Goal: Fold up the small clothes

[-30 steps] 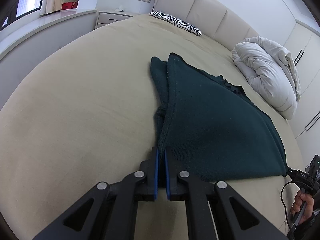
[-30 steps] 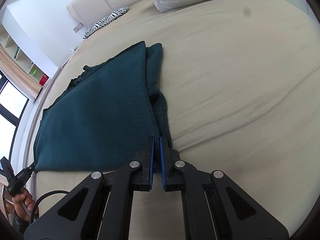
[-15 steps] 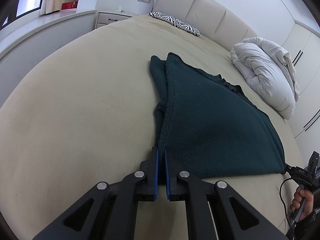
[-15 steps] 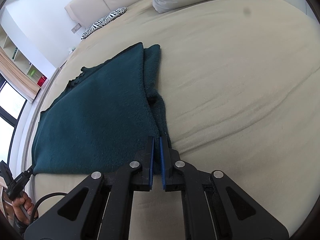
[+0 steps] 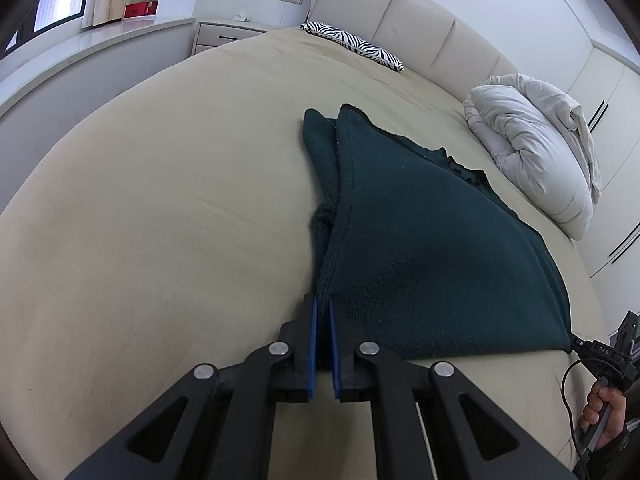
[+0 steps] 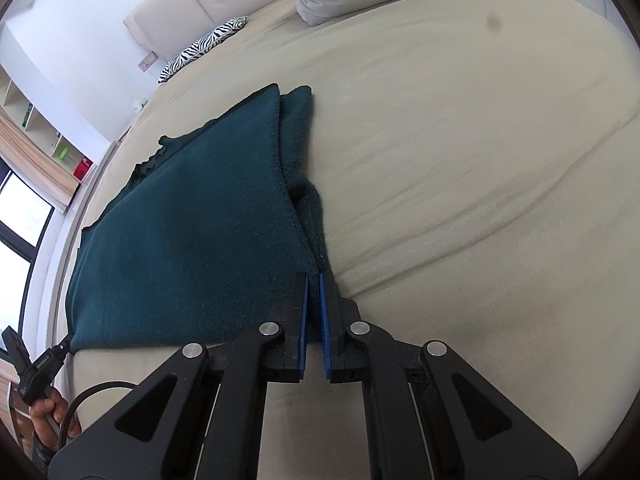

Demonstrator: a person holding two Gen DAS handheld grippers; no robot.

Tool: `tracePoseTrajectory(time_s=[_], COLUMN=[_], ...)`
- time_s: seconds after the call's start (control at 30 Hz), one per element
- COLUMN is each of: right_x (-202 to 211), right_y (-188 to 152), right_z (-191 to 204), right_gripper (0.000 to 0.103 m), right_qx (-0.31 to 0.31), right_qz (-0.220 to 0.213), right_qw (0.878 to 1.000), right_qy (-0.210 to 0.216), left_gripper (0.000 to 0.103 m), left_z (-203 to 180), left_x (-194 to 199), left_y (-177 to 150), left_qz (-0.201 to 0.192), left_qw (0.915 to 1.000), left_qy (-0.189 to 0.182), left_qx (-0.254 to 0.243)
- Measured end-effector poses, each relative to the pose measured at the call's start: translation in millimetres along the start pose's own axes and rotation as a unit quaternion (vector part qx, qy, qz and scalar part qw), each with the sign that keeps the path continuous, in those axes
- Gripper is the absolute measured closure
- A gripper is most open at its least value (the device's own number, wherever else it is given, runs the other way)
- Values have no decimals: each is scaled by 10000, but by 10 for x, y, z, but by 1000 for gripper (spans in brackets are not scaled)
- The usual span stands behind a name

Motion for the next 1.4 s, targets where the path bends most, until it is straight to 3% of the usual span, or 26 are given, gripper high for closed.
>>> tracePoseTrajectory(time_s=[0.33, 0.73, 0.83, 0.93, 1.0, 1.07, 1.2, 1.3, 1.4], right_x=[-65, -47, -41, 38, 173, 351, 466, 224, -169], right_y=[28, 1, -6, 18, 73, 171, 436, 651, 841], right_z=[-39, -21, -17, -22, -47, -9, 376, 915, 1470], right_gripper=[95, 94, 94, 80, 65, 63, 63, 63, 63], right_qx=[-45, -38, -20, -85, -170, -143, 229, 611, 795], right_qz=[75, 40, 59, 106, -23, -268, -545, -454, -350], right_qw=[9996, 9998, 9998, 9999, 9997, 9991, 9982, 9951, 9865], right_qy=[254, 210, 191, 46, -183, -289, 59, 633, 1386], left_gripper=[96, 96, 89, 82, 81, 81, 81, 65, 63], left_z=[12, 15, 28, 44, 35, -31, -393, -805, -1069], left_x=[9, -4, 10, 113, 224, 321, 233, -45, -391], left_y=[-8, -10, 2, 53, 129, 268, 629, 898, 1082], left_qz=[-13, -13, 5, -43, -193, -435, -683, -916, -941], left_qw=[10000, 10000, 10000, 9999, 9996, 9987, 9969, 9924, 9898], left_qy=[66, 73, 75, 120, 195, 271, 285, 357, 411], left_qx=[-23, -15, 6, 88, 103, 40, -272, -736, -988])
Point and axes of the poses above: each gripper's, at about its wrist camera, not at the fingertips, and x roughly against the way its jaws point, z to its left, y to its top, the point moved 6 cm from there along -x, roughly the way its jaws point, and after that the axes turned 6 degrees about x, right-handed, at the moved point
